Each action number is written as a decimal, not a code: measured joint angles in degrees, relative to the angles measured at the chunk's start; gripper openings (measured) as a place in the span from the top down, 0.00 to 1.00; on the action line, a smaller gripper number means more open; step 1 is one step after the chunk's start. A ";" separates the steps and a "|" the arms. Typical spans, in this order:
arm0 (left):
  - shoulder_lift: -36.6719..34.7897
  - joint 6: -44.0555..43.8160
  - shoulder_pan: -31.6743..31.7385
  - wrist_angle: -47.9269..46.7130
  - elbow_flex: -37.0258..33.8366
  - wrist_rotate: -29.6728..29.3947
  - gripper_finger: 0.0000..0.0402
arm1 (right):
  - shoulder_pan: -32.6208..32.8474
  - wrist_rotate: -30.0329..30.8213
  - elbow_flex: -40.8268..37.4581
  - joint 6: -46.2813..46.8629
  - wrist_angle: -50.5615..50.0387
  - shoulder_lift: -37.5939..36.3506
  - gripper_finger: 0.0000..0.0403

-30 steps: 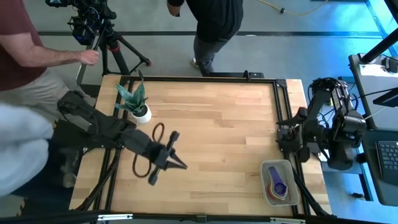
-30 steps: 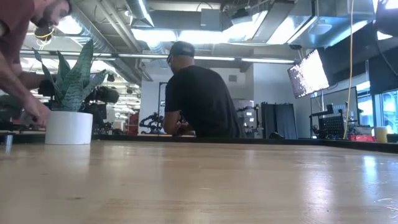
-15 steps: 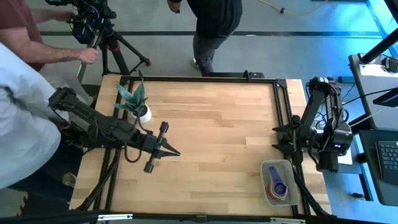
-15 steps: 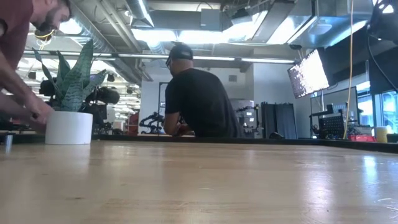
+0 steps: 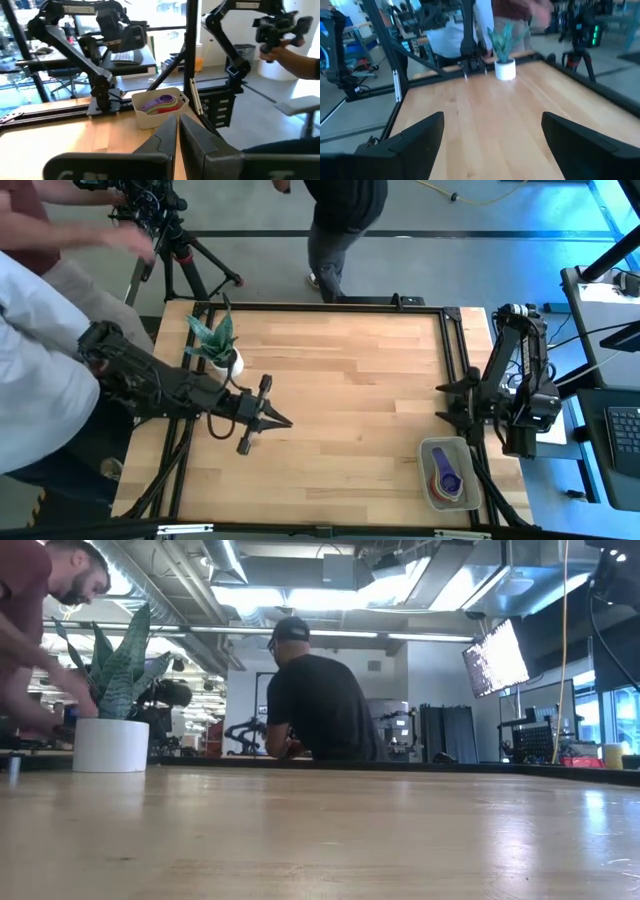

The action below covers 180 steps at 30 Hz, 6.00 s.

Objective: Nest measuring cups in basket
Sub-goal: Return to Home Position

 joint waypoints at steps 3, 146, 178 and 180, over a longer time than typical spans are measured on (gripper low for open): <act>-0.02 2.36 0.86 -0.12 0.00 4.59 0.97 | 0.05 2.82 0.00 -1.87 -0.18 -0.02 0.16; -16.05 -8.43 41.96 14.85 -26.16 44.38 1.00 | -81.73 -86.94 -40.39 -89.92 99.06 -32.37 1.00; -57.22 -7.41 26.57 -8.06 -42.81 22.61 1.00 | -89.42 -90.31 -40.41 -89.67 99.31 -32.32 1.00; -59.30 -7.22 26.57 -9.37 -42.75 22.37 1.00 | -91.36 -93.19 -40.41 -89.42 99.95 -32.13 1.00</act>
